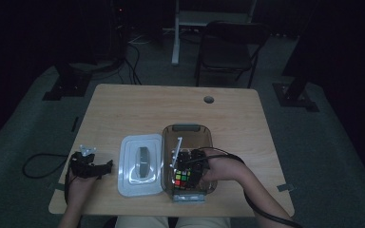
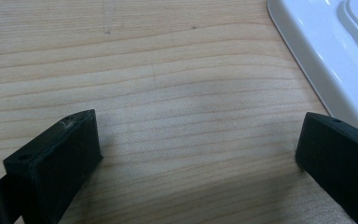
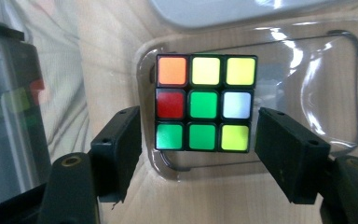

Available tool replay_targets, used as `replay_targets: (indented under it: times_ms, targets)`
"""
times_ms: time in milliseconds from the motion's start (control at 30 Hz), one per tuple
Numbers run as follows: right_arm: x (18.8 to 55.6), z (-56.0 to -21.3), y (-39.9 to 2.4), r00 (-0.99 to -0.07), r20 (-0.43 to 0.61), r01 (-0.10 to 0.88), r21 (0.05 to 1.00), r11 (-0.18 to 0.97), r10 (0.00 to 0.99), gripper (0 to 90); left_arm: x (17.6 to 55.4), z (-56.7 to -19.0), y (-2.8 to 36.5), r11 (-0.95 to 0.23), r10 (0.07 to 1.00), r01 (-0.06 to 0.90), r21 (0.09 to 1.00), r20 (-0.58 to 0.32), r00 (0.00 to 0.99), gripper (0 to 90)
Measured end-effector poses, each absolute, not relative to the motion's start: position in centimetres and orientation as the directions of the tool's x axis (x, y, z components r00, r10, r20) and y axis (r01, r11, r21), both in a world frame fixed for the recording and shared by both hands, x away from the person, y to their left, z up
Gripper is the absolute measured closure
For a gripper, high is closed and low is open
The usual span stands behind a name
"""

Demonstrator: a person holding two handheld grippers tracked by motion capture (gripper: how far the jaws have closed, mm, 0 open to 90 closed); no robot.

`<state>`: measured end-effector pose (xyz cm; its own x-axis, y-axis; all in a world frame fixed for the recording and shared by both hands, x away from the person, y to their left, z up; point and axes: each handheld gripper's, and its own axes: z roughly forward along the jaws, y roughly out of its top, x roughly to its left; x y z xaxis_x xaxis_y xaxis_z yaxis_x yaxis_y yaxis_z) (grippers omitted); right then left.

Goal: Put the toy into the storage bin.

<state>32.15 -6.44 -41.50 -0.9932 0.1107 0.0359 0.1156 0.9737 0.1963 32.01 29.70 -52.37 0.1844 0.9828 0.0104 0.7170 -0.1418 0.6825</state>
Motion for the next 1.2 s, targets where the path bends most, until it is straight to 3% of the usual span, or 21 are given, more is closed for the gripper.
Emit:
replay_targets:
  times_ms: [533,800,967,1200]
  targets:
    - [32.0,-39.8,-9.5,-0.979,0.02,0.196,0.377,0.905,0.203,26.7,32.0,-52.4,29.7,-0.142,0.983,0.717,0.683,0.01,0.184,0.6]
    - [32.0,-39.3,-11.0,-0.965,0.002,0.234,0.462,0.855,0.263,19.7,32.0,-52.4,29.7,-0.142,0.983,0.717,0.683,0.01,0.184,0.6]
    - [31.9,-38.9,-12.1,-0.945,-0.005,0.268,0.559,0.785,0.326,12.8,32.0,-52.4,29.7,-0.142,0.983,0.717,0.683,0.01,0.184,0.6]
    - [31.7,-38.4,-13.4,-0.908,-0.021,0.306,0.65,0.695,0.419,10.6,32.0,-52.4,29.7,-0.147,0.982,0.716,0.682,0.011,0.191,0.6]
